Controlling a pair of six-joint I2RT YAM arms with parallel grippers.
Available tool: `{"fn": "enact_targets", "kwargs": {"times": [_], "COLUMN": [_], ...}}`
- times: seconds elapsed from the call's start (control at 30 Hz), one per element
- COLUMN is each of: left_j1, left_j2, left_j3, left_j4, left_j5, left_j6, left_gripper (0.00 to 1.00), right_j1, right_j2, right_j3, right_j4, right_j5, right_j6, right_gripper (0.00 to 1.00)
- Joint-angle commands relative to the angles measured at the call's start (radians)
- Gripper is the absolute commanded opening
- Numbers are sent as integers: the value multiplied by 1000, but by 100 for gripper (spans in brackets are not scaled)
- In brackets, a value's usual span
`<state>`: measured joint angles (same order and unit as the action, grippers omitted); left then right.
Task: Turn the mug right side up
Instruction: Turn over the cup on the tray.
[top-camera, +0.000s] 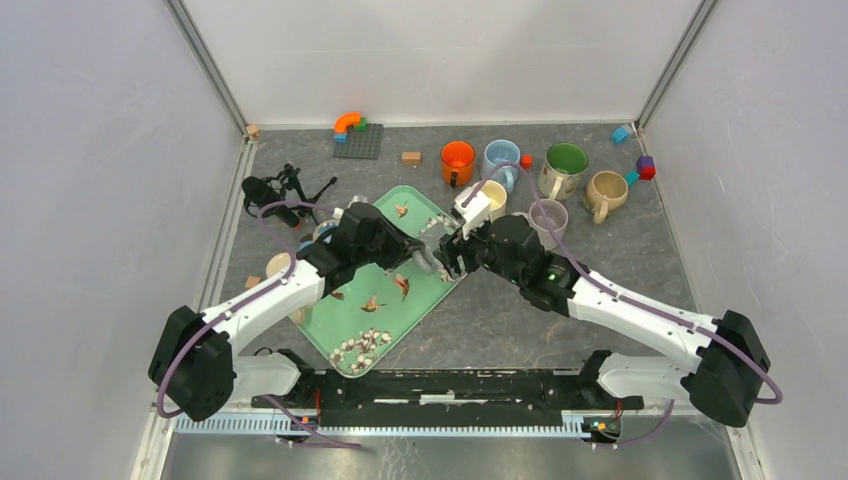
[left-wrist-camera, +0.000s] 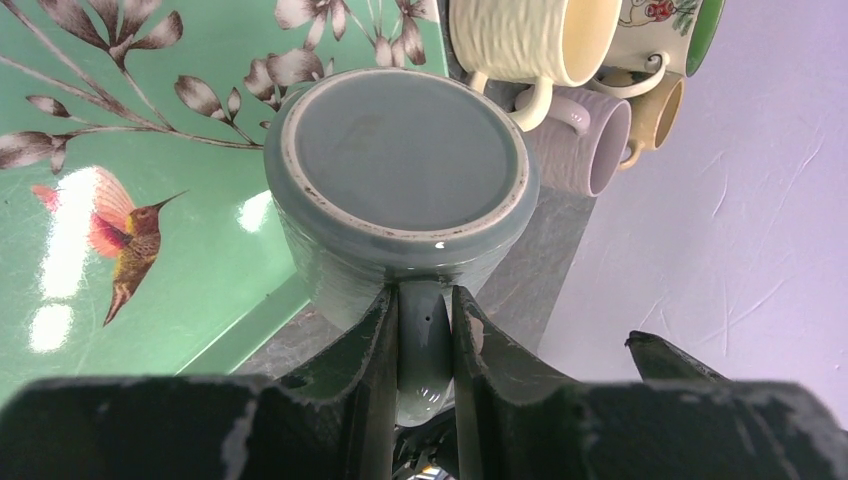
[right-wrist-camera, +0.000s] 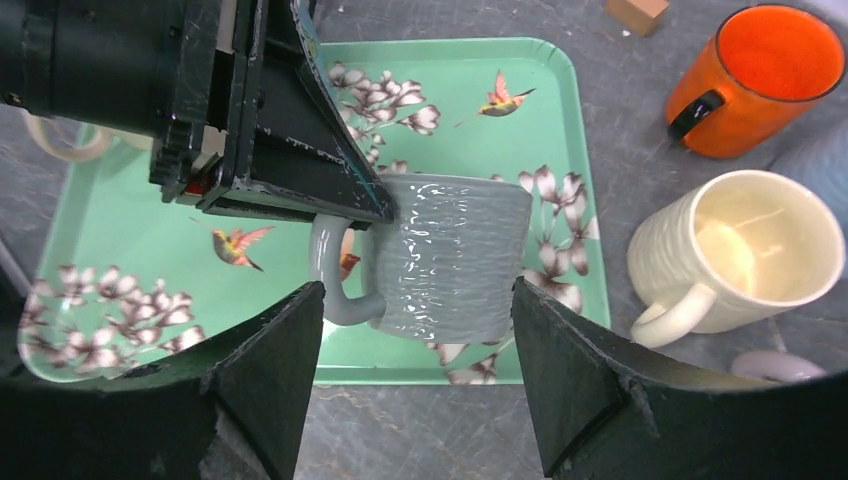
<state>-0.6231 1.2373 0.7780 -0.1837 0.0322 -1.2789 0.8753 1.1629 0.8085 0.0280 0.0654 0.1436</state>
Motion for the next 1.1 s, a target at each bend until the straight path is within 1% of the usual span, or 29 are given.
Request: {"fn": "enact_targets", "kwargs": {"times": [0.0, 0.1, 0.3, 0.37, 0.57, 0.87, 1.07], "left_j1": [9, 11, 13, 13, 12, 12, 13], "left_j2": [-16, -16, -14, -12, -10, -14, -19], "left_j3": [75, 75, 73, 73, 73, 60, 56], "left_j4": [137, 138, 140, 140, 141, 145, 144], "left_j5": [43, 50, 60, 62, 66, 78, 88], "left_j6": [-77, -82, -88, -91, -95, -104, -109], "left_gripper": [2, 2, 2, 2, 2, 2, 2], "right_j1": [55, 104, 183, 209, 289, 311, 311], "right_j2": [39, 54, 74, 85, 161, 236, 284], "right_j3": [65, 68, 45, 39, 55, 51, 50], "right_j4": [-59, -64, -35, 2, 28, 93, 147], "right_j5": [120, 175, 282, 310, 431, 566, 604], "right_j6": [-166, -206, -233, -242, -296, -328, -365], "right_gripper": [73, 71, 72, 72, 72, 71, 68]}}
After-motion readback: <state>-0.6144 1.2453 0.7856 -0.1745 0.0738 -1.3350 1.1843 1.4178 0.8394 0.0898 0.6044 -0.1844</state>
